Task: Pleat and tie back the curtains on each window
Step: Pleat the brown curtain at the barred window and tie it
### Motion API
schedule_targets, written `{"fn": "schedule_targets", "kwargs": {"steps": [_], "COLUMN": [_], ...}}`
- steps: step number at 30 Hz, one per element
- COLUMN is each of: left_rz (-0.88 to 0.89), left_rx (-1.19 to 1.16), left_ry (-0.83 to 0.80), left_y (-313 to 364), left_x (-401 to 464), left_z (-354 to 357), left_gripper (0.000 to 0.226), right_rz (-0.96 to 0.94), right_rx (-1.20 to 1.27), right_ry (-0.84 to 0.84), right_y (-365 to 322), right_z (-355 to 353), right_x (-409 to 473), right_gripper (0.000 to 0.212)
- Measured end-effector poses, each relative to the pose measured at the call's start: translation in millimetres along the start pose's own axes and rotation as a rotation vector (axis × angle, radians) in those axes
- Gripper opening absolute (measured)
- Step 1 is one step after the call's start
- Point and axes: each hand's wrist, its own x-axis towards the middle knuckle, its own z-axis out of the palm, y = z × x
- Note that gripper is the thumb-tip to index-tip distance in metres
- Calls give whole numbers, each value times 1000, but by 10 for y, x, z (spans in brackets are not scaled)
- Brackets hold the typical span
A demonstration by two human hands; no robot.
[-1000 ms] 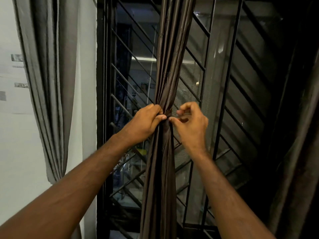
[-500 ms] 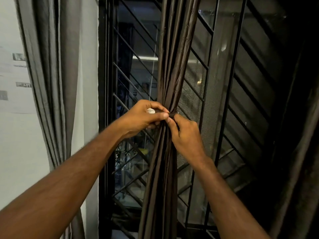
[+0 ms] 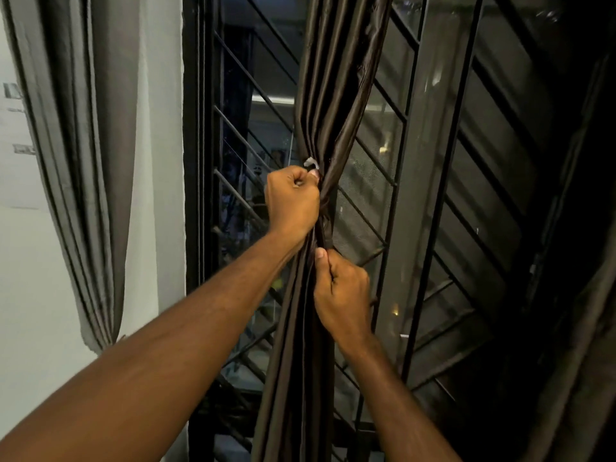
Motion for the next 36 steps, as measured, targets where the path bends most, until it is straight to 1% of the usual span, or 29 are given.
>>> {"fn": "schedule_targets", "kwargs": {"steps": [2,4,10,13,20,25,28,32,34,36], "left_rz": [-48,-56,51,131,349,442,467,489,480,482], "left_rx": [-32,-48,-79,-33,84,173,259,369,359,329], "left_ry": [9,-20,-181,-227,-208,-131,-157,-280,-322,-359], "left_y": [-35,-80,-150,-145,31,144,119,27,9,33], "left_x": [-26,-81,-495,-689,-959,-1225,-1449,-1669,-1696,-1690], "left_z": [52,54,24,17,162,294,394,625,792,992], "left_gripper": [43,40,28,25,15,14,15,15,12,11], "right_rz": [13,21,83,126,163,238,244,281,337,371], "right_rx": [-18,-35,-2,23,72,106,24,-166,-226,-307], "right_ry": [8,2,23,39,55,-6,-97,-236,-267,-253], "right_y": [51,116,311,290,211,149,221,505,663,802], "right_z": [16,16,-144,-251,-570,-844,-1091,-1466,-1670,-1877], "right_x": [0,-22,-179,-240,-341,-357,-356,-407,-463,-482], "right_gripper": [40,40,43,43,42,44,45,46,49,50]}}
